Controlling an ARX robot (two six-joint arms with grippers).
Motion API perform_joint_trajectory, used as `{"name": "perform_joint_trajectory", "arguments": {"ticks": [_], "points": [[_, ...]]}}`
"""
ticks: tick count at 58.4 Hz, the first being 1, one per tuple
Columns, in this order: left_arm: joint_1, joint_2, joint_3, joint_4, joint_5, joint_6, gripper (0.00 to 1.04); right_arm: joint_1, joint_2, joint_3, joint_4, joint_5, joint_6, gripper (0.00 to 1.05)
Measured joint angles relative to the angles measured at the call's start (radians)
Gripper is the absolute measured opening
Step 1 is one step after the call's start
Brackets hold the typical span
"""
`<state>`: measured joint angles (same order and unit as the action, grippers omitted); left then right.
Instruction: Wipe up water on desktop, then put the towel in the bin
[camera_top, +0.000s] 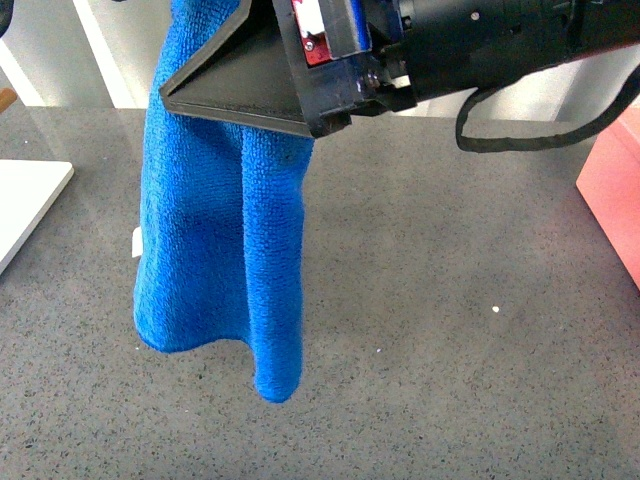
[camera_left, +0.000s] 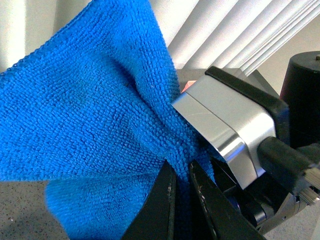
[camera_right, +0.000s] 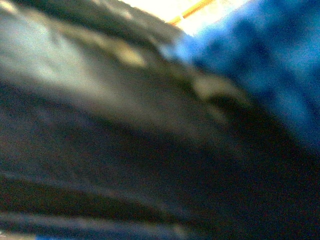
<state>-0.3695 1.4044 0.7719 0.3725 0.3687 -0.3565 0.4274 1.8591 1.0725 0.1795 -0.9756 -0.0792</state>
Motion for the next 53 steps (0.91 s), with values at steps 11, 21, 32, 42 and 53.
{"name": "perform_joint_trajectory", "arguments": {"ticks": [11, 21, 32, 42, 53], "points": [[0.0, 0.0, 0.0, 0.0, 0.0, 0.0, 0.04, 0.015, 0.024, 0.024, 0.085, -0.031, 0.018, 0.62], [0.005, 0.0, 0.005, 0.0, -0.01, 0.0, 0.04, 0.021, 0.048, 0.031, 0.19, -0.012, 0.071, 0.41], [0.008, 0.0, 0.005, 0.0, -0.021, 0.0, 0.05, 0.028, 0.06, 0.032, 0.216, 0.032, 0.1, 0.18], [0.007, 0.0, 0.005, 0.0, -0.021, 0.002, 0.29, 0.029, 0.06, 0.032, 0.203, 0.059, 0.1, 0.08], [0.006, 0.0, 0.005, 0.0, -0.002, 0.004, 0.55, 0.021, 0.058, 0.032, 0.209, 0.078, 0.105, 0.08]]}}
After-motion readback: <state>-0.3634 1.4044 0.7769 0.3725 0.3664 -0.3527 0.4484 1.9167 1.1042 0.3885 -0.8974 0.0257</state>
